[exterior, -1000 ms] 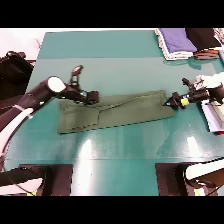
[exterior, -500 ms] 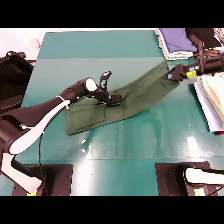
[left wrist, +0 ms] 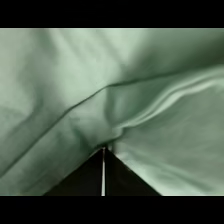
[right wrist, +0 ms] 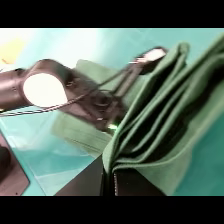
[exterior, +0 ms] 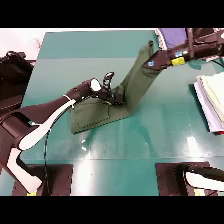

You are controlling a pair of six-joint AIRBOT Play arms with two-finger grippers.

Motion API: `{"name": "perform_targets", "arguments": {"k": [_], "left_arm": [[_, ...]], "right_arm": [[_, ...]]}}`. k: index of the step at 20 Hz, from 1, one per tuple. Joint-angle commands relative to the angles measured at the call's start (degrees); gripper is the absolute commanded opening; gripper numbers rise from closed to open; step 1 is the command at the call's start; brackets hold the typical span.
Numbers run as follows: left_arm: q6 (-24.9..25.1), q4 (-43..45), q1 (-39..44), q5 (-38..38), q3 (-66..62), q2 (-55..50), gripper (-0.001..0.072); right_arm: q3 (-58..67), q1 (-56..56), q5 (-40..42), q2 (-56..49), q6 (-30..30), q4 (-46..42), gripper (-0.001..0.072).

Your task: Fold the shirts.

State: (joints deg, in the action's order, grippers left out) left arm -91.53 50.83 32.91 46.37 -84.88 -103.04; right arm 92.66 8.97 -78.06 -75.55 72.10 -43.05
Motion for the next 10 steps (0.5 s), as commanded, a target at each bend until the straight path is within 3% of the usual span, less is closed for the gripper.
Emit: {"name": "perform_targets", "arguments": {"k": [1,4,7,10], "left_arm": [[0.0,1.7,-2.9,6.2,-4.8,0.7,0.0023],[-3.7,12.7,-9.9,13.4,-8.7,7.1,0.0024],[-4.0,19.5,-19.5,15.3,-9.9,17.4,0.0024],[-4.0,22.3,-27.8,15.3,-9.9,27.5,0.0024]], "right_arm": [[0.6,5.7,3.9,-0.3,1.0,0.1,0.0019],[0.6,10.4,7.8,-0.5,1.9,0.1,0.0019],[0.6,17.6,15.8,-2.8,2.1,0.6,0.0019],[0.6,26.8,25.6,-9.2,0.4,8.8,0.0021]]}}
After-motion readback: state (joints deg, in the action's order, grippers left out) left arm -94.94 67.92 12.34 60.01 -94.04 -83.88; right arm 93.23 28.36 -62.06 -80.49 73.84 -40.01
